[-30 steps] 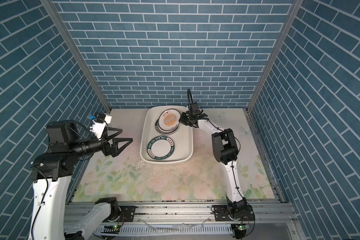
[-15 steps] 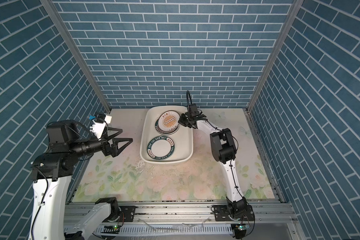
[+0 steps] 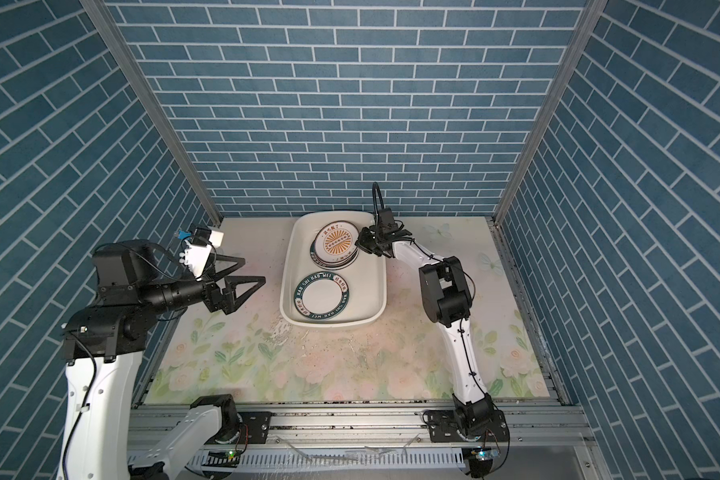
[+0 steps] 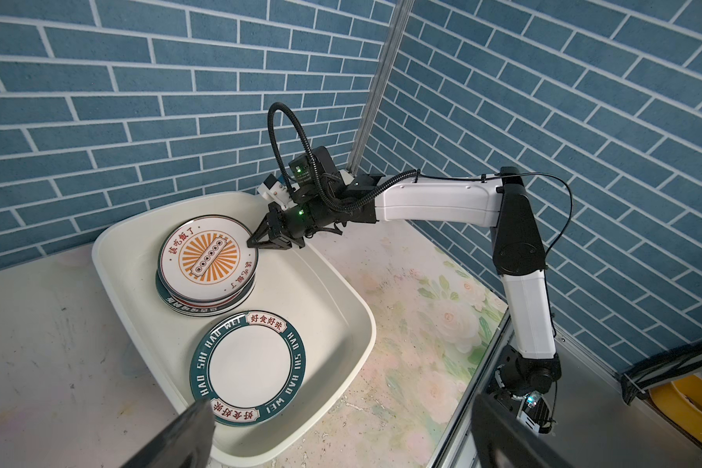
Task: Place the plates into the plastic bin on the countertop
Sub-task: 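Lower the sunburst plate flat onto the green-and-red plate stack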
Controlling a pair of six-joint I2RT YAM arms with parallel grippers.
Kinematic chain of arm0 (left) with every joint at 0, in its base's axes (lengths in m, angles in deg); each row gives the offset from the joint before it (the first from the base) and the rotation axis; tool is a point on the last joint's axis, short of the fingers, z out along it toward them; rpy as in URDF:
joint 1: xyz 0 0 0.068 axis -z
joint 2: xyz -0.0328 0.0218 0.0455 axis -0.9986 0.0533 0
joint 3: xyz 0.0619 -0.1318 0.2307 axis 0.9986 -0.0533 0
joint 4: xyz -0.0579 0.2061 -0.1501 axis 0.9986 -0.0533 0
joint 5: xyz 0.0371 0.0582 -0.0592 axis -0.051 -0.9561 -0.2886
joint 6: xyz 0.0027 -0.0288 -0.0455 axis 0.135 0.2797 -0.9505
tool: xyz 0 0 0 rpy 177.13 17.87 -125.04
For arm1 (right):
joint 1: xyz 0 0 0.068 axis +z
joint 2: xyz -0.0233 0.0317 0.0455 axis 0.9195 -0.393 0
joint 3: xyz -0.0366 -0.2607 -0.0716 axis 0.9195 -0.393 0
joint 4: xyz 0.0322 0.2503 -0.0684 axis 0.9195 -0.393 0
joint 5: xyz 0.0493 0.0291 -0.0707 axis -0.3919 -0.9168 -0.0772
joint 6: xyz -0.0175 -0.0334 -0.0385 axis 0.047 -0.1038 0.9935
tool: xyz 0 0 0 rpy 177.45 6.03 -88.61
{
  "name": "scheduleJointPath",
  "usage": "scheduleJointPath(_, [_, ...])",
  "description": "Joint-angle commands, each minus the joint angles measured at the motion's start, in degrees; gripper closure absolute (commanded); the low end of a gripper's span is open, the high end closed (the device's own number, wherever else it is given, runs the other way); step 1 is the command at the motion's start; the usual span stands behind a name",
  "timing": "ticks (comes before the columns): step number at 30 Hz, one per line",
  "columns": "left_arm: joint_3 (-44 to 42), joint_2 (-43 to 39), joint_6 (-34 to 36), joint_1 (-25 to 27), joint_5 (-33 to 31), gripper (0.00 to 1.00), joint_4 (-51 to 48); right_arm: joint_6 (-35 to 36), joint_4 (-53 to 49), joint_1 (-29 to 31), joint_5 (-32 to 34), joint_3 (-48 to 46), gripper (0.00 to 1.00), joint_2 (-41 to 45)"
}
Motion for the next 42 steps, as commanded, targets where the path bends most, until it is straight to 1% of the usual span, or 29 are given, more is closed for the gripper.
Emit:
scheduleJointPath(1, [-0.4,-0.3,0.1,-0.4,1.2,0.00,0.9,-2.6,2.3,0.3,-1.2,0.0,0.99,-0.7])
scheduleJointPath(19, [-0.2,-0.6,0.2,-0.4,1.8,0.00,1.1,-2.5,0.0,1.2,-0.5,0.1,0.95,-0.5])
scheduleJointPath(34, [-0.2,-0.8,0.1,-0.4,1.9,0.00,1.3,-2.2,-0.3,1.4,0.6,-1.1,0.95,-0.2])
scheduleJointPath(38, [-0.2,-1.0,0.1,-0.4,1.9,0.01,1.2,-2.5,-0.1,1.4,0.8,-1.0,0.92,-0.3])
scheduleJointPath(42, [-0.2,-1.0,0.1,-0.4,1.8,0.01,1.3,-2.6,-0.3,1.4,0.6,-1.2,0.91,-0.3])
